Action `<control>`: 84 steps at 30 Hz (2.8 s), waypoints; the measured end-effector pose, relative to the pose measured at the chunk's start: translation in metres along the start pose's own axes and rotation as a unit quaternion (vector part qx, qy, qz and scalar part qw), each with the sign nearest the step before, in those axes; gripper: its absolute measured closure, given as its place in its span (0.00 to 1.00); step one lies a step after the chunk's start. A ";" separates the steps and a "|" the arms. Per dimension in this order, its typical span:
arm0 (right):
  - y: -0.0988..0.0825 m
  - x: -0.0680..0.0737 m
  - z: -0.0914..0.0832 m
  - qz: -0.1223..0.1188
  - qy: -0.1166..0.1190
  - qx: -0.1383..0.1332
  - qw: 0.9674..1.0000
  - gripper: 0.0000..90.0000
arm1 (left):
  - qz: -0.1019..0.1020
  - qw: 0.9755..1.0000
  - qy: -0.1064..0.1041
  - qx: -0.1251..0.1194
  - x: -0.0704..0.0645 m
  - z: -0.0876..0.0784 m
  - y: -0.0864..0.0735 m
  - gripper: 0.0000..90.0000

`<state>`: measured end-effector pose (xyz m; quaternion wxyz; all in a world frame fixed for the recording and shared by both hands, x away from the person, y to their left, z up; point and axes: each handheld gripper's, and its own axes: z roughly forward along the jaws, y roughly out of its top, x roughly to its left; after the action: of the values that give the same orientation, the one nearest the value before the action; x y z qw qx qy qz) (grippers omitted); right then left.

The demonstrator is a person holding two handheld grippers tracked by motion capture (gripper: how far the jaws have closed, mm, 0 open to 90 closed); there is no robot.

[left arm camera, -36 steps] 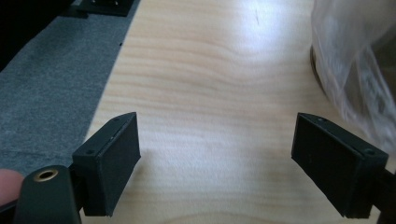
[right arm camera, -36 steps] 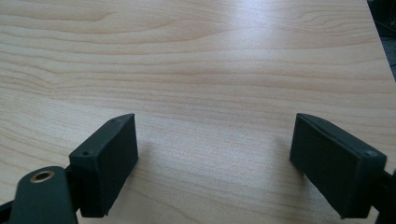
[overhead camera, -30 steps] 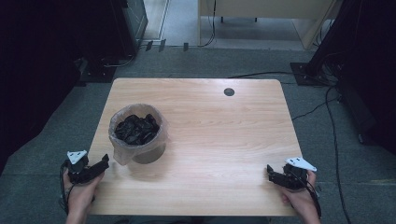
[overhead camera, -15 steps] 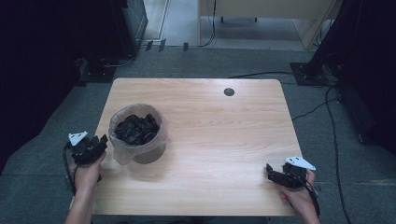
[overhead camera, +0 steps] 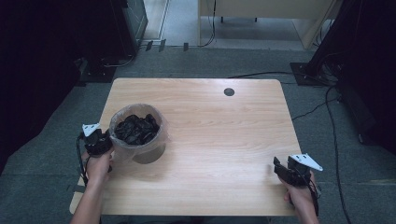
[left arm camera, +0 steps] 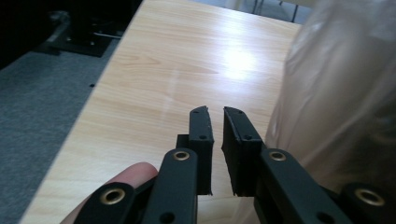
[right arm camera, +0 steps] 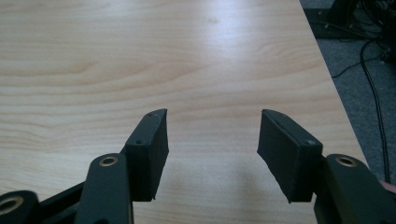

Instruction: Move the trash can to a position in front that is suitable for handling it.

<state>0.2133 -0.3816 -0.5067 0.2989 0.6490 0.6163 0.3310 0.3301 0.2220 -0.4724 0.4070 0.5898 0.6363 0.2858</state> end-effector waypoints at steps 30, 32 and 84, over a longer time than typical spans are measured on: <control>0.079 0.106 0.020 -0.038 0.092 -0.013 0.995 0.40 | 0.038 0.998 -0.055 0.015 -0.056 0.011 0.003 0.93; 0.081 0.109 0.021 -0.039 0.095 -0.014 0.995 0.39 | 0.037 0.997 -0.061 0.018 -0.059 0.012 0.003 0.93; 0.109 0.174 0.075 -0.076 0.187 -0.047 0.978 1.00 | 0.052 0.989 -0.132 0.040 -0.168 0.023 -0.009 1.00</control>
<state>0.3421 -0.2130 -0.4542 0.2330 0.5124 0.6927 0.4510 0.3405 0.0530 -0.4616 0.4483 0.6703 0.5562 0.2006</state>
